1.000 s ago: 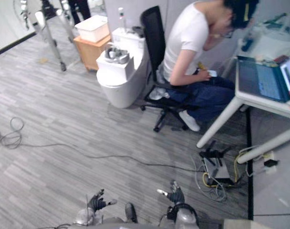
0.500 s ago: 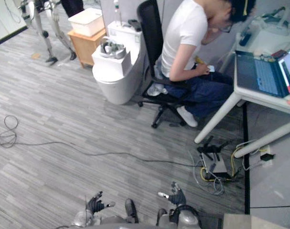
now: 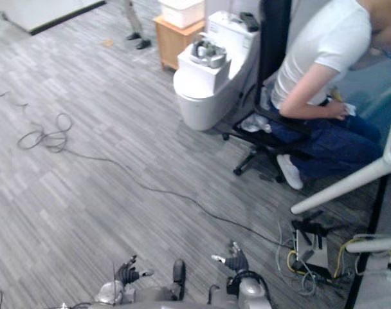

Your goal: Organize washtable

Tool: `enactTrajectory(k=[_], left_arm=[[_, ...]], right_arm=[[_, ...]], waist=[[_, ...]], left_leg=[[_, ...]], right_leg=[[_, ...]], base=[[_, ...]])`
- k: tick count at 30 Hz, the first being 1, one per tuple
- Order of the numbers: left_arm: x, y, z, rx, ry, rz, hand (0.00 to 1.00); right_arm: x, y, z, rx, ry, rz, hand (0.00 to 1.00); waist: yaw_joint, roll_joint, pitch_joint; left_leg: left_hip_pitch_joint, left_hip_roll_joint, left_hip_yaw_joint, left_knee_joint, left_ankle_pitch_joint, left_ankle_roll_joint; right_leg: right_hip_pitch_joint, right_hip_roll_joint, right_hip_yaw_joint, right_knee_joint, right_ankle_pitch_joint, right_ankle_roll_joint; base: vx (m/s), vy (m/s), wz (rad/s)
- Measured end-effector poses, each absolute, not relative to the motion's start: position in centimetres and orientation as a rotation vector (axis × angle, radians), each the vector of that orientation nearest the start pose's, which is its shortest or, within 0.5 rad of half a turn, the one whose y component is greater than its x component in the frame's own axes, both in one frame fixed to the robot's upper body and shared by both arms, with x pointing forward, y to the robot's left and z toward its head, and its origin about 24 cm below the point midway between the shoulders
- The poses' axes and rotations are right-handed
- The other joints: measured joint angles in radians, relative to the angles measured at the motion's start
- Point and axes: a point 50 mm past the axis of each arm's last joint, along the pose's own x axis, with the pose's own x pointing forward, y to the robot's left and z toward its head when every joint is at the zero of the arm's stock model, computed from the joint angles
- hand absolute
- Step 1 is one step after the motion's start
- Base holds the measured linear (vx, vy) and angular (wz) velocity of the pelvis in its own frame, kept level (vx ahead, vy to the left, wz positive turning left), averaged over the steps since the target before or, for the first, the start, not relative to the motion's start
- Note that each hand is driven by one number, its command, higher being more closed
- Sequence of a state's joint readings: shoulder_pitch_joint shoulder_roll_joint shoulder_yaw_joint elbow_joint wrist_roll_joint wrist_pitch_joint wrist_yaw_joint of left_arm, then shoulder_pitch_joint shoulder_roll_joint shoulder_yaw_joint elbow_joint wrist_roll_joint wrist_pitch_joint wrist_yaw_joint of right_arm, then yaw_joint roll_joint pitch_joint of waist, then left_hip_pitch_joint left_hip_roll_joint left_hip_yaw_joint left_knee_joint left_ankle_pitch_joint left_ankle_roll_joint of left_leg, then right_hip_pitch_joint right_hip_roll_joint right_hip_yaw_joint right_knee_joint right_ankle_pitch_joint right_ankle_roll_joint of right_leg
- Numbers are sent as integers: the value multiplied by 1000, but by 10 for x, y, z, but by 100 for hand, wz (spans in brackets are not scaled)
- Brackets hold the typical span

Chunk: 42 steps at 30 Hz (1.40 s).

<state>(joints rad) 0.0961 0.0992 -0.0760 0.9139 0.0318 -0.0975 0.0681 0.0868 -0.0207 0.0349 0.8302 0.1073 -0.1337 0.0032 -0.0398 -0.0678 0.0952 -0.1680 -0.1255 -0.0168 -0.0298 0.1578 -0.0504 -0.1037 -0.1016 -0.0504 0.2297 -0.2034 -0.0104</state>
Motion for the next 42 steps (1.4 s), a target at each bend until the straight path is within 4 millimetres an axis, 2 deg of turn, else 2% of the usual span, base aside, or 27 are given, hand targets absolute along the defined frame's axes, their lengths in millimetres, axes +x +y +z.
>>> enactTrajectory(k=[1, 2, 3, 4, 5, 6, 10, 11, 14, 16, 19, 23, 26, 27, 28, 29, 31, 32, 35, 37, 42], left_arm=[[129, 179, -144, 169, 895, 33, 0], [128, 178, -144, 165, 902, 33, 0], [126, 173, -146, 151, 907, 28, 0], [126, 168, -146, 140, 908, 20, 0], [128, 158, -146, 118, 901, 7, 0], [132, 152, -145, 113, 890, -11, 0], [131, 153, -145, 146, 890, -43, 0], [130, 155, -145, 161, 894, -50, 0], [119, 163, -149, 183, 929, -45, 0], [114, 167, -151, 183, 946, -28, 0], [110, 172, -152, 172, 961, 3, 0], [106, 178, -154, 165, 981, 34, 0], [105, 182, -154, 172, 986, 40, 0], [105, 182, -154, 168, 987, 43, 0], [105, 182, -154, 165, 986, 47, 0], [108, 183, -153, 167, 977, 52, 0], [111, 187, -151, 163, 965, 69, 0], [112, 186, -151, 154, 958, 78, 0], [109, 186, -152, 153, 968, 81, 0], [112, 187, -150, 141, 954, 93, 0], [113, 193, -150, 114, 949, 136, 0]], right_arm=[[148, -156, -131, 79, 774, -56, 0], [147, -162, -131, 71, 771, -70, 0], [145, -166, -130, 70, 764, -85, 0], [144, -170, -130, 63, 763, -91, 0], [144, -177, -129, 52, 760, -111, 0], [147, -183, -127, 46, 750, -123, 0], [148, -172, -128, 72, 750, -111, 0], [153, -167, -127, 78, 740, -97, 0], [166, -158, -122, 70, 708, -57, 0], [166, -158, -123, 66, 711, -52, 0], [164, -156, -124, 59, 718, -42, 0], [161, -152, -125, 37, 730, -14, 0], [153, -152, -129, 25, 758, -7, 0], [152, -153, -130, 25, 763, -7, 0], [150, -155, -130, 21, 769, -11, 0], [149, -159, -129, 19, 764, -21, 0], [143, -161, -132, 20, 786, -31, 0], [140, -163, -133, 20, 794, -38, 0], [132, -165, -136, 20, 815, -45, 0], [132, -165, -136, 22, 816, -49, 0], [141, -151, -133, 61, 791, -34, 0]], waist=[[-5, -1, -1], [-11, -2, -1], [-24, 12, -4], [-37, 33, -11], [-53, 63, -19], [-63, 77, -22], [-58, 74, -14], [-57, 71, -6], [-54, 79, 7], [-54, 78, 8], [-54, 71, 12], [-53, 58, 27], [-52, 49, 30], [-54, 49, 31], [-55, 53, 33], [-59, 42, 34], [-53, 36, 38], [-50, 34, 42], [-52, 30, 37], [-28, 30, 33], [-16, 34, 33]], left_leg=[[-16, 46, 93, 212, -166, 73], [-5, 77, 129, 285, -217, 53], [30, 146, 170, 346, -269, 0], [45, 184, 177, 354, -281, -23], [67, 236, 176, 300, -268, -40], [72, 216, 174, 218, -243, -68], [73, 213, 225, 90, -239, -68], [74, 208, 229, 61, -223, -47], [87, 207, 239, 26, -180, -47], [101, 195, 239, 3, -159, -38], [138, 177, 239, -61, -111, -22], [164, 175, 229, -71, -94, -18], [168, 174, 190, -72, -79, -16], [160, 177, 156, -72, -75, -9], [154, 181, 141, -72, -75, -7], [137, 175, 85, -72, -75, -7], [124, 156, 58, -56, -67, 3], [93, 148, 12, -37, -37, 12], [107, 115, -96, -72, -16, 15], [72, 107, -154, -72, -6, 17], [34, 104, -186, -72, 39, 16]], right_leg=[[-5, -19, -26, 0, 7, 8], [-8, -26, -40, 9, 9, 11], [-25, -30, -70, 32, 12, 14], [-47, -29, -87, 52, 11, 14], [-111, -34, -111, 112, 11, 14], [-165, -46, -128, 158, 13, 14], [-212, -74, -182, 193, 29, 27], [-214, -79, -194, 186, 43, 33], [-200, -73, -199, 144, 110, 33], [-177, -76, -199, 106, 129, 53], [-141, -77, -197, 46, 144, 61], [-106, -75, -204, 26, 150, 63], [-70, -81, -246, 23, 137, 70], [-62, -71, -238, 32, 102, 96], [-62, -52, -193, 40, 75, 113], [-58, 27, -26, 48, 35, 105], [-56, 53, 36, 63, 4, 111], [-56, 57, 52, 115, -7, 112], [-6, 27, -21, 111, -9, 105], [11, 28, -51, 78, 11, 73], [14, 32, -65, 45, 18, 62]], base=[[26, -101, 87], [61, -99, 53], [31, -42, 49], [-22, 40, 60], [-103, 131, 61], [-120, 121, 57], [-111, 144, 51], [-118, 78, 28], [-146, 66, 3], [-151, 56, 1], [-186, 40, 0], [-158, -17, 6], [-116, -23, 37], [-117, -31, 62], [-93, -94, 110], [-42, -117, 115], [5, -83, 134], [16, -52, 128], [55, -26, 129], [81, 17, 100], [56, 23, 49]])
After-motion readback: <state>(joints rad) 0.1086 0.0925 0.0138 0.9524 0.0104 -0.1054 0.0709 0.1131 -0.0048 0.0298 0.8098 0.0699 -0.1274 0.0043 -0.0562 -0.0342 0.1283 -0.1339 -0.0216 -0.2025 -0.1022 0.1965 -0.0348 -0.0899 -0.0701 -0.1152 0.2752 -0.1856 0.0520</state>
